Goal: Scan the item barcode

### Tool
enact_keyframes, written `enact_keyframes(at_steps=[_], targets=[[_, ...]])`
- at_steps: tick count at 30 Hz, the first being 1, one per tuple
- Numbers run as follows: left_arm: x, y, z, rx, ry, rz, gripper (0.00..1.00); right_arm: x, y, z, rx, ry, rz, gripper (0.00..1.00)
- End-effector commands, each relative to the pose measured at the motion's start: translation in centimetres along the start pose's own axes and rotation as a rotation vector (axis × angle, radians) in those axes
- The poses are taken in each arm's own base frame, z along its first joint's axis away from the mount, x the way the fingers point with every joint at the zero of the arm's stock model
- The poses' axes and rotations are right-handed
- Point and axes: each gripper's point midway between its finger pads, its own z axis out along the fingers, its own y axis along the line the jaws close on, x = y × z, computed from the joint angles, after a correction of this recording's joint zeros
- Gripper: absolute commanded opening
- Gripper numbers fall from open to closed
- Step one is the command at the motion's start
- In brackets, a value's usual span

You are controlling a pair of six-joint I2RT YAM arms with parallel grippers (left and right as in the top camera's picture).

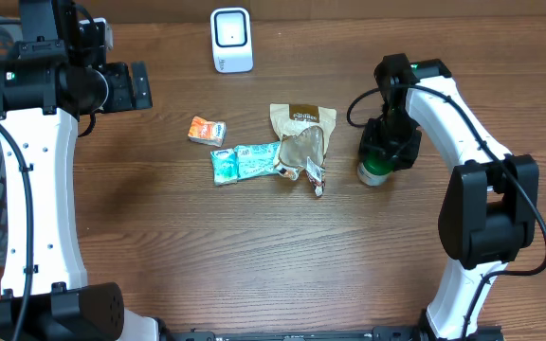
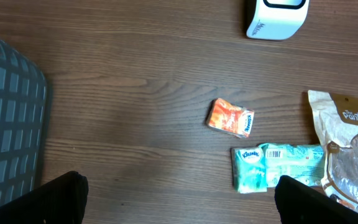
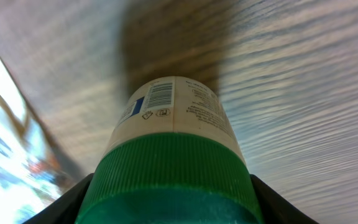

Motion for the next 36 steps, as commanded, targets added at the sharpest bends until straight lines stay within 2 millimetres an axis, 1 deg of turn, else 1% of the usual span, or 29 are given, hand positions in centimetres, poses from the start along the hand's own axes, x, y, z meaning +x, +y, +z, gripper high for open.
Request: enact_keyframes(at_steps=[1, 3, 6, 7, 9, 10, 13, 14, 20, 21, 22, 26, 28, 31, 33, 36], targets=[[-0.7, -0.3, -1.2, 0.01, -0.038, 0.019, 0.99, -0.8, 1.9, -0.8, -0.093, -0.003, 0.438, 0.46], [-0.7, -0.3, -1.2, 0.01, -0.038, 0.019, 1.0, -1.1, 2.3, -0.8, -0.102, -0.014, 0.574, 0.49], [-0.7, -0.3, -1.2, 0.01, -0.038, 0.019, 1.0, -1.9, 2.7, -0.7, -0.114, -0.053, 0.653, 0.49], [-0.7, -0.3, -1.2, 0.01, -0.038, 0.019, 1.0, -2.1, 2.8, -0.8, -0.113, -0.068, 0.659, 0.5], [-0.7, -0.3, -1.2, 0.01, -0.038, 0.019, 1.0, -2.6, 2.4, -0.8, -0.098, -0.102, 0.659, 0.54], [-0.7, -0.3, -1.2, 0.01, -0.038, 0.019, 1.0, -2.8, 2.2, -0.8, -0.088, -0.114, 0.66, 0.59], [-0.7, -0.3, -1.2, 0.01, -0.038, 0.019, 1.0, -3.0, 1.8, -0.8, -0.068, -0.134, 0.607, 0.7], [-0.7, -0.3, -1.2, 0.01, -0.038, 0.019, 1.0, -3.0, 1.8, -0.8, -0.065, -0.137, 0.582, 0.71], [-0.7, -0.3, -1.2, 0.01, -0.038, 0.019, 0.99, -3.1, 1.9, -1.0, -0.056, -0.144, 0.394, 0.87], [-0.7, -0.3, -1.2, 0.01, -0.038, 0.019, 1.0, -3.2, 2.1, -1.4, -0.058, -0.147, 0.312, 0.88], [-0.7, -0.3, -1.2, 0.01, -0.038, 0.019, 1.0, -3.4, 2.3, -2.0, -0.057, -0.16, 0.177, 0.88], [-0.7, -0.3, -1.2, 0.01, -0.038, 0.019, 0.99, -4.0, 2.8, -4.0, -0.046, -0.201, -0.157, 0.88], [-0.7, -0.3, -1.2, 0.01, -0.038, 0.019, 0.99, -4.2, 3.0, -4.5, -0.037, -0.216, -0.298, 0.88], [-0.7, -0.3, -1.2, 0.01, -0.038, 0.019, 1.0, -4.0, 2.8, -4.3, -0.014, -0.209, -0.445, 0.9], [-0.7, -0.3, -1.2, 0.01, -0.038, 0.019, 1.0, -3.9, 2.5, -3.7, 0.004, -0.199, -0.506, 0.91], [-0.7, -0.3, -1.2, 0.01, -0.038, 0.019, 1.0, -3.5, 2.1, -2.4, 0.02, -0.167, -0.59, 0.91]])
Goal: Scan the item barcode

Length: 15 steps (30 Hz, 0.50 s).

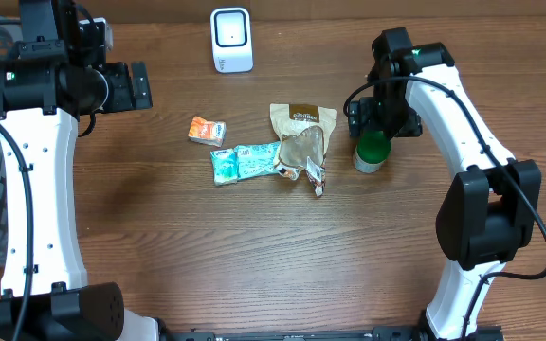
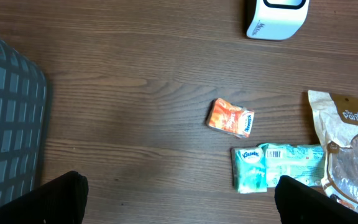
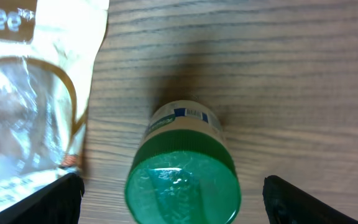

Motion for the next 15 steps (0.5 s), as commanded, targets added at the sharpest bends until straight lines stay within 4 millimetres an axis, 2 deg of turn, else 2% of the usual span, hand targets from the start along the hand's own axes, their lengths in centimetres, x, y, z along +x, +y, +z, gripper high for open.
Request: enact_keyframes(at_steps=[1, 3, 7, 12, 15], targets=[[-0.7, -0.3, -1.2, 0.011, -0.038, 0.019, 1.0, 1.0, -0.3, 1.6, 0.015, 0.046, -0.195, 0.91], [-0.7, -0.3, -1.2, 0.01, -0.037, 0.019, 1.0, 1.6, -0.4, 2.4, 0.016, 0.071, -0.205, 0.9], [-0.7, -0.3, -1.2, 0.01, -0.038, 0.019, 1.0, 2.5, -0.6, 3.4, 0.015, 0.1, -0.202, 0.8], [-0.7, -0.3, -1.2, 0.01, -0.038, 0.019, 1.0, 2.8, -0.6, 3.4, 0.013, 0.112, -0.194, 0.61], [-0.7, -0.3, -1.2, 0.01, -0.037, 0.019, 1.0, 2.8, -0.6, 3.3, 0.016, 0.113, -0.156, 0.56]])
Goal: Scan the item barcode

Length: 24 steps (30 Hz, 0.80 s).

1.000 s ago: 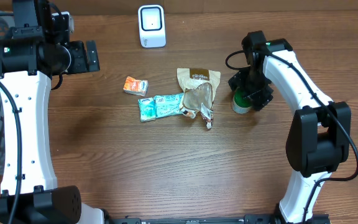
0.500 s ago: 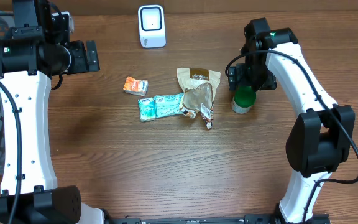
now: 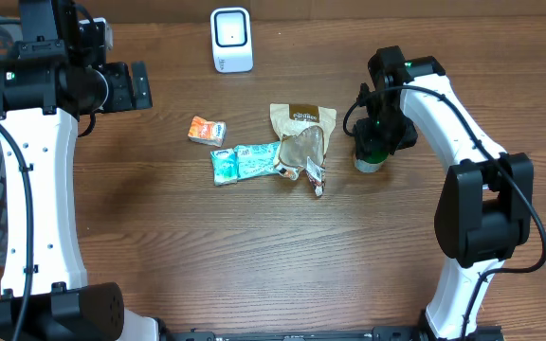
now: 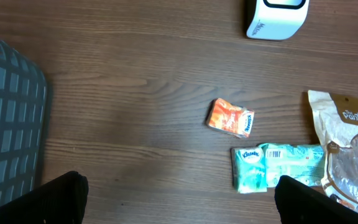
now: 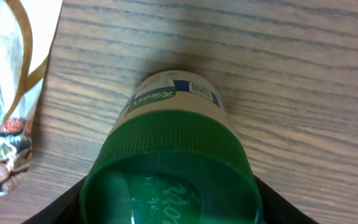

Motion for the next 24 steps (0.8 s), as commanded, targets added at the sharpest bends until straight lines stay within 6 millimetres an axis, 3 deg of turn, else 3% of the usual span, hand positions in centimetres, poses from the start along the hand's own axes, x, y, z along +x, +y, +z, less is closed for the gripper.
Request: enact_keyframes(at_steps=[1, 7, 13, 14, 17, 20, 24], targets=[[-0.7, -0.3, -1.2, 0.01, -0.038, 0.019, 0.99, 0.2, 0.0, 0.2, -0.001, 0.011, 0.05, 0.56], [-0.7, -0.3, -1.2, 0.01, -0.038, 0.019, 1.0, 0.8, 0.1, -0.7, 0.003, 0.037, 0.32, 0.43], [-0.7, -0.3, -1.2, 0.01, -0.038, 0.019, 0.99, 0.2, 1.7, -0.7, -0.077, 0.052, 0.901, 0.4], [-0.7, -0.3, -1.2, 0.011, -0.038, 0.019, 1.0, -0.3, 2.1, -0.7, -0.083, 0.047, 1.112, 0.42], [-0.7, -0.3, -1.2, 0.01, -0.038, 0.019, 0.99, -0.5, 2.3, -0.7, -0.076, 0.045, 1.336, 0.44], [-0.7, -0.3, -1.2, 0.01, -0.038, 0.019, 1.0, -0.8, 2.2, -0.7, -0.081, 0.037, 1.49, 0.45], [-0.7, -0.3, -1.2, 0.01, -0.038, 0.019, 1.0, -1.4, 2.2, -0.7, -0.096, 0.015, 1.515, 0.48]])
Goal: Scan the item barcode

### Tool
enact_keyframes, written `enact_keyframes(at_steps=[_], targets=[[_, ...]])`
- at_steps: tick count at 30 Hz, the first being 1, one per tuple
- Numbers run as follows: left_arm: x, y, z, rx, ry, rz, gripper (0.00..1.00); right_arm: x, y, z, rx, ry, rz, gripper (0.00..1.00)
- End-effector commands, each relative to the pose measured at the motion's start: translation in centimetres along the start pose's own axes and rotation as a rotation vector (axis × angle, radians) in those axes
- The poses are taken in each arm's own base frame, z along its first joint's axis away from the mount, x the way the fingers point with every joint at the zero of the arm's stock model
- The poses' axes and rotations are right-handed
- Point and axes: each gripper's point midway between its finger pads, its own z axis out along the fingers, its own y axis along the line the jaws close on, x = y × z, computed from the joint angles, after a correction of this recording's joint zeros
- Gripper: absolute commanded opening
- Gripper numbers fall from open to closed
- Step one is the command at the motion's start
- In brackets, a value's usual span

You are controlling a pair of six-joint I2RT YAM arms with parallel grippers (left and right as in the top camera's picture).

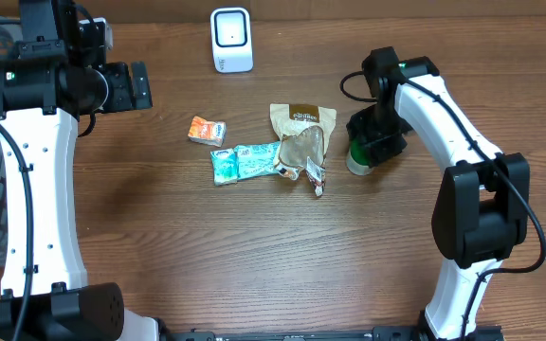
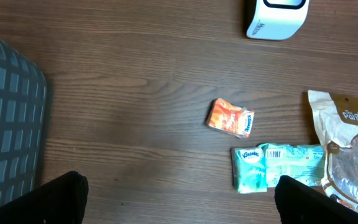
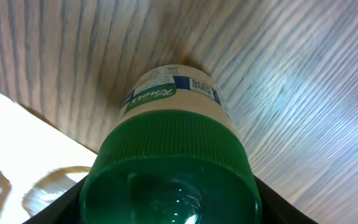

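A jar with a green cap and pale label (image 1: 357, 157) stands right of the centre pile. My right gripper (image 1: 375, 140) is down over it. In the right wrist view the cap (image 3: 169, 168) fills the space between the dark fingers (image 3: 55, 211), which press both its sides; the gripper (image 3: 169, 208) is shut on it. The white scanner (image 1: 231, 40) stands at the back centre, also seen as scanner (image 2: 277, 18). My left gripper (image 1: 138, 85) hangs open and empty at the far left, seen as gripper (image 2: 179, 202) in its own view.
An orange packet (image 1: 207, 131), a teal tissue pack (image 1: 245, 162) and a brown pouch (image 1: 301, 131) lie mid-table, the pouch next to the jar. A grey basket sits at the left edge.
The right wrist has turned and the jar now stands slightly further left, nearer the pouch. The fingers remain round the green cap. The left arm has not moved.
First the right gripper was low around the jar, its barcode facing the wrist camera. Then it was open and higher, with the jar standing upright further back. Then it was down round the cap, and now it has turned with the jar.
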Motion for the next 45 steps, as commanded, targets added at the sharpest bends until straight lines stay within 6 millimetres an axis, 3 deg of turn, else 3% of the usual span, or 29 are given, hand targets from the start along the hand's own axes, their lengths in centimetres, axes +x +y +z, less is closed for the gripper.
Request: enact_keyframes(at_steps=[1, 3, 6, 13, 20, 23, 26, 28, 33, 36, 41, 45], targets=[[-0.7, -0.3, -1.2, 0.01, -0.038, 0.019, 0.99, -0.4, 1.0, -0.6, -0.034, -0.017, 0.14, 0.54], [-0.7, -0.3, -1.2, 0.01, -0.038, 0.019, 0.99, -0.6, 0.9, -0.6, -0.031, -0.03, 0.04, 0.78], [-0.7, -0.3, -1.2, 0.01, -0.038, 0.019, 1.0, -0.7, 0.9, -0.6, -0.029, -0.033, -0.097, 0.87], [-0.7, -0.3, -1.2, 0.01, -0.038, 0.019, 1.0, -0.9, 1.1, -0.6, -0.031, -0.047, -0.332, 0.92], [-0.7, -0.3, -1.2, 0.01, -0.038, 0.019, 1.0, -1.3, 2.9, -1.1, -0.066, -0.11, -1.079, 1.0], [-0.7, -0.3, -1.2, 0.01, -0.038, 0.019, 1.0, -1.8, 2.4, -1.1, -0.014, -0.133, -1.294, 1.0], [-0.7, -0.3, -1.2, 0.01, -0.038, 0.019, 1.0, -2.1, 2.3, -1.1, 0.006, -0.147, -1.364, 1.0], [-0.7, -0.3, -1.2, 0.01, -0.038, 0.019, 1.0, -2.2, 2.2, -1.1, 0.014, -0.148, -1.369, 0.96], [-0.7, -0.3, -1.2, 0.01, -0.038, 0.019, 1.0, -2.1, 1.6, -1.0, 0.031, -0.125, -1.349, 0.67], [-0.7, -0.3, -1.2, 0.01, -0.038, 0.019, 1.0, -2.0, 1.0, -1.0, 0.045, -0.107, -1.292, 0.59], [-0.7, -0.3, -1.2, 0.01, -0.038, 0.019, 1.0, -1.9, 0.7, -0.9, 0.039, -0.1, -1.0, 0.52], [-0.7, -0.3, -1.2, 0.01, -0.038, 0.019, 1.0, 0.1, 1.0, -0.9, -0.037, 0.0, -0.631, 0.45]])
